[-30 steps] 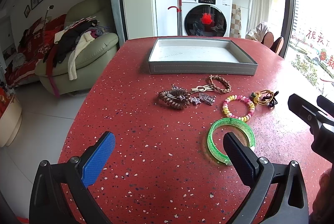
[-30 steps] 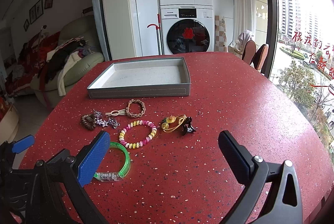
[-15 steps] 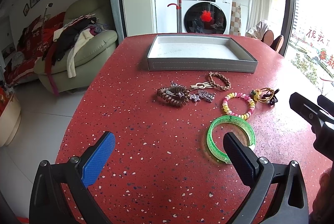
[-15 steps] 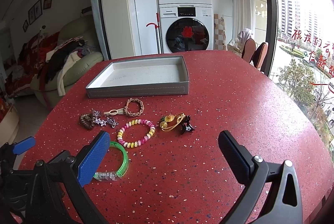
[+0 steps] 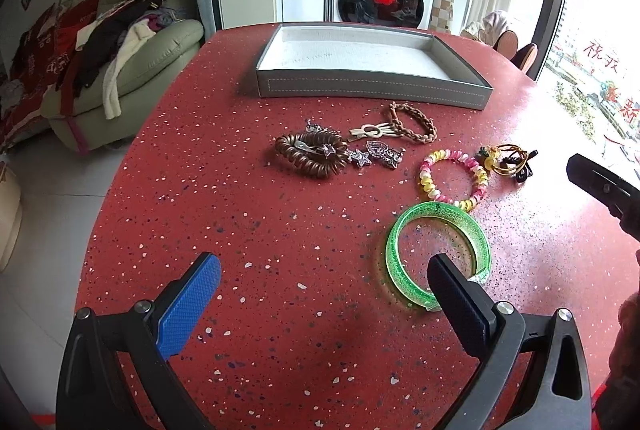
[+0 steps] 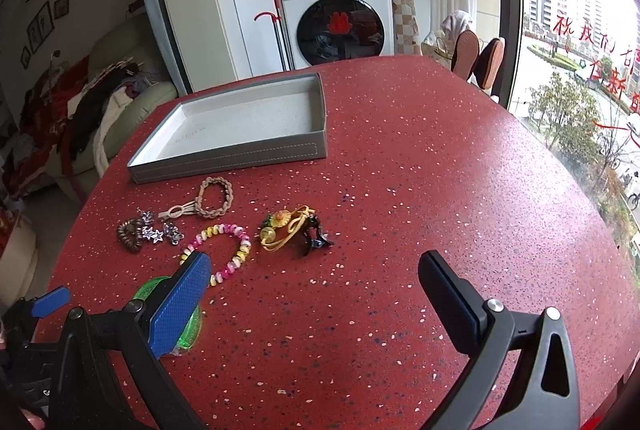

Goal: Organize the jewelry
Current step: 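Grasp the green bangle with the left gripper while the right gripper grasps the black claw clip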

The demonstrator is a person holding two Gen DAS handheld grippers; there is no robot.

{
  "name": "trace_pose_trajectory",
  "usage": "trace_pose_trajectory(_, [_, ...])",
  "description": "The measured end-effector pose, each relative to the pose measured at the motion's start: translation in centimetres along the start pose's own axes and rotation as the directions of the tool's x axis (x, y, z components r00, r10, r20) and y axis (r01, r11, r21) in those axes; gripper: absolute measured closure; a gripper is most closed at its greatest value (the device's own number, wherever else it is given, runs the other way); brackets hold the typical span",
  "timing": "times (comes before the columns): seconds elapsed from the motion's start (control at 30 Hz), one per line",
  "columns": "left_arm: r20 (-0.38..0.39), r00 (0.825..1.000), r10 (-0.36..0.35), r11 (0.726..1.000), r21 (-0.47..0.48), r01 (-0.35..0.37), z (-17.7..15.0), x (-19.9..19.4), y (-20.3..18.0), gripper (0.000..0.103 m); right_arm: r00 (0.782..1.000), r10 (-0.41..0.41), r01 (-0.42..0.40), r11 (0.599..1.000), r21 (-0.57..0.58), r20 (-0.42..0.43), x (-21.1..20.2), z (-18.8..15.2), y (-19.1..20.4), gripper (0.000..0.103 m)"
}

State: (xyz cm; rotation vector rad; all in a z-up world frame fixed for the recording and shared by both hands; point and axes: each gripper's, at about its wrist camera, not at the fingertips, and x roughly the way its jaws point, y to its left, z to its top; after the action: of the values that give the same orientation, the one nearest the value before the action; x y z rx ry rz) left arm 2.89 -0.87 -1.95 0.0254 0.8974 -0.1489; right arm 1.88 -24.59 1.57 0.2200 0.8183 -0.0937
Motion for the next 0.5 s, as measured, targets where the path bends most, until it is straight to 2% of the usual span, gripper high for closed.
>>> trace_pose_trajectory(0.1, [-0.023, 0.999, -0.033, 0.999, 0.009, 0.033, 0.5, 0.6, -0.3, 0.000, 0.999, -0.007, 0.007, 1.000, 0.013, -0.053, 1.5, 0.3, -1.8, 0.000])
trace_pose_trajectory(0.23, [-0.061, 0.997, -0.044, 0.998, 0.033, 0.046, 0.8, 1.6, -0.9, 0.000, 0.995, -0.025, 0.021, 0.999, -0.040, -0.101, 3.0, 0.3, -2.4, 0.003])
trace_pose_trajectory(0.33, [-0.083, 0.995, -0.053, 0.998, 0.042, 0.056, 0.8, 2.1, -1.3, 0.000, 0.991, -0.016, 0.005, 0.996, -0.085, -0.132, 4.2, 0.4, -2.0, 0.012])
trace_pose_trajectory(0.5, [-0.095, 0.994, -0.055, 0.996, 0.069, 0.061, 1.1, 2.6, -2.2, 0.000, 0.984, 0.010, -0.031, 0.993, -0.113, -0.180, 6.3, 0.5, -1.4, 0.035])
